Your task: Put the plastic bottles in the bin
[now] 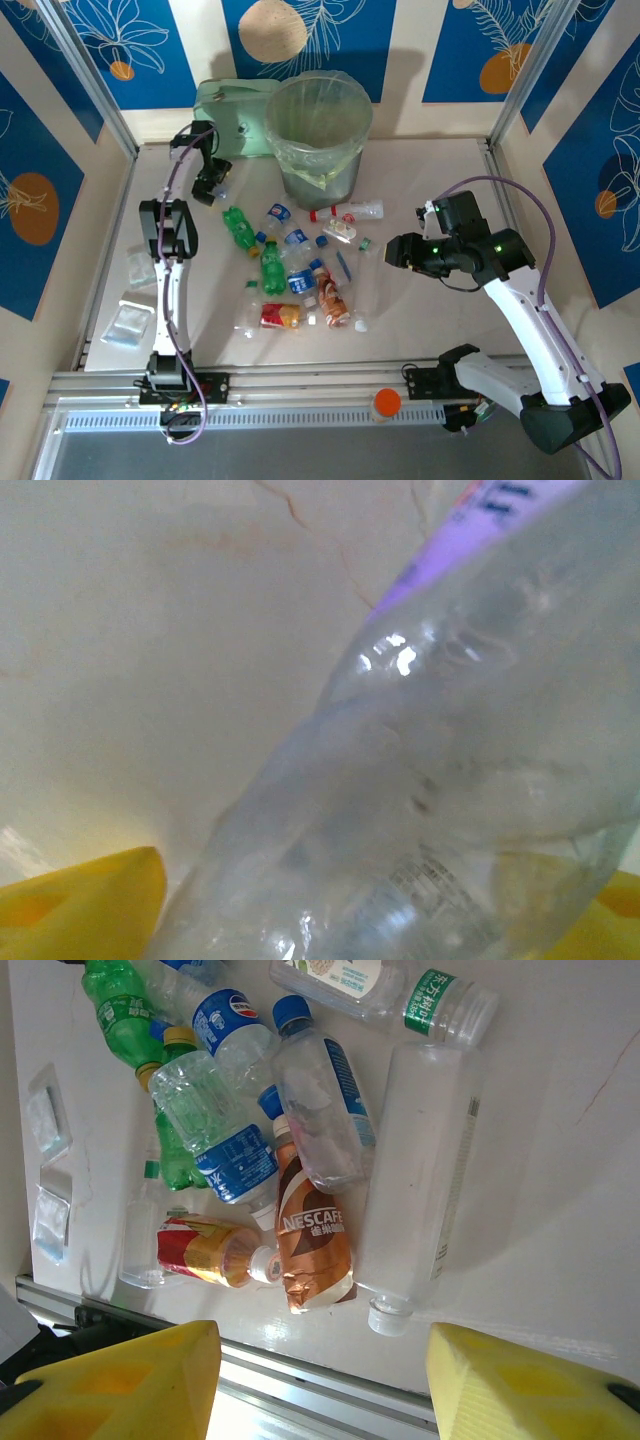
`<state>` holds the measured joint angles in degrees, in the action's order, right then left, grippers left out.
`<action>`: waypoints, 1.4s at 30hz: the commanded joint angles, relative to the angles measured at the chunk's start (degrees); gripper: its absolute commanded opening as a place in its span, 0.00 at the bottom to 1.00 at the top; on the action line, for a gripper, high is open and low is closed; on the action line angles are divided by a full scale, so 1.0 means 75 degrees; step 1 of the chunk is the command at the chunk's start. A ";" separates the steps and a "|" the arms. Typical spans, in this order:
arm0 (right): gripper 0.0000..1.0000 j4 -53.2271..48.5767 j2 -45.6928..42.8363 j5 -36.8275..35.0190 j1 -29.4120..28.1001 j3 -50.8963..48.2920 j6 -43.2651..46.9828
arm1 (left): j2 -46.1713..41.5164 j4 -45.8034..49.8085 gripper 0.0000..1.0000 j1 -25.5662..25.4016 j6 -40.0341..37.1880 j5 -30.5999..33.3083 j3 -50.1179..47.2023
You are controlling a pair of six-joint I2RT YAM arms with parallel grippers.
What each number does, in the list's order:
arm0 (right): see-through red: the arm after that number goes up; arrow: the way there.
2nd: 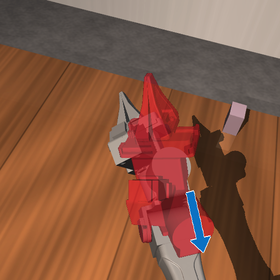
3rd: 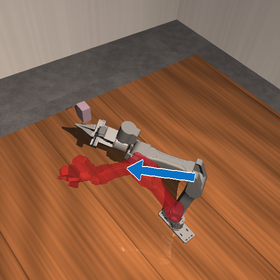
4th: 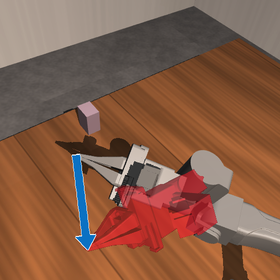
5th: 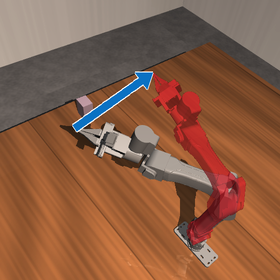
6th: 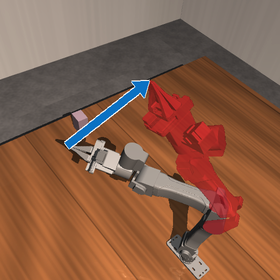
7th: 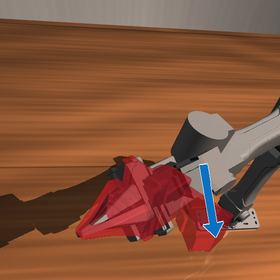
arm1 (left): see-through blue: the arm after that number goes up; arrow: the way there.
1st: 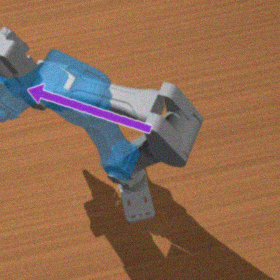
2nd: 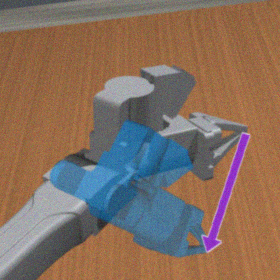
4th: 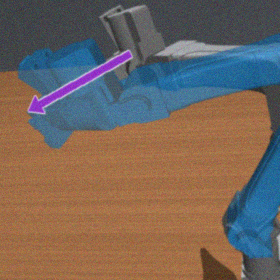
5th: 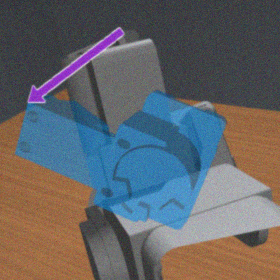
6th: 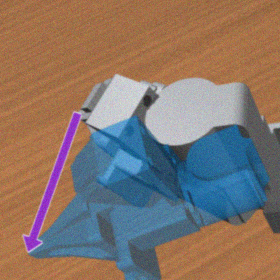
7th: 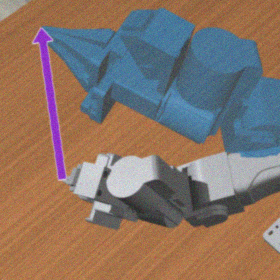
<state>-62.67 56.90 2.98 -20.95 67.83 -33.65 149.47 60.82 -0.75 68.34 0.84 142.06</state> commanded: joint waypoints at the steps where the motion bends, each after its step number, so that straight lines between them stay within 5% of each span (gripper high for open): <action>1: 0.56 -0.0230 0.0007 -0.0011 0.0050 0.0178 0.0010 | 0.0263 0.0288 0.76 0.0258 -0.0023 0.0240 0.0138; 8: 0.56 -0.0280 -0.0069 0.0008 0.0051 0.0131 -0.0013 | -0.0041 0.0293 0.65 0.0300 -0.0486 0.0357 -0.0310; 23: 0.57 -0.0178 -0.0597 0.0155 0.0039 -0.0286 -0.0124 | -0.2847 -0.0966 0.61 0.0299 -0.1206 0.0086 -0.4331; 33: 0.56 -0.0172 -0.0698 0.0191 0.0033 -0.0420 -0.0084 | -0.4516 -0.0909 0.99 0.0294 -0.4518 0.1378 -0.4848; 39: 0.57 -0.0317 -0.0520 0.0213 0.0028 -0.0281 -0.0073 | -0.4341 -0.1542 0.99 0.0554 -0.5509 0.1991 -0.4439; 42: 0.57 -0.0460 -0.0412 0.0177 0.0016 -0.0131 -0.0061 | -0.3501 -0.1585 0.99 0.0834 -0.5606 0.1367 -0.3637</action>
<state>-64.05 53.12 3.22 -20.91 65.45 -34.09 117.12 50.26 2.87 30.85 12.12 110.28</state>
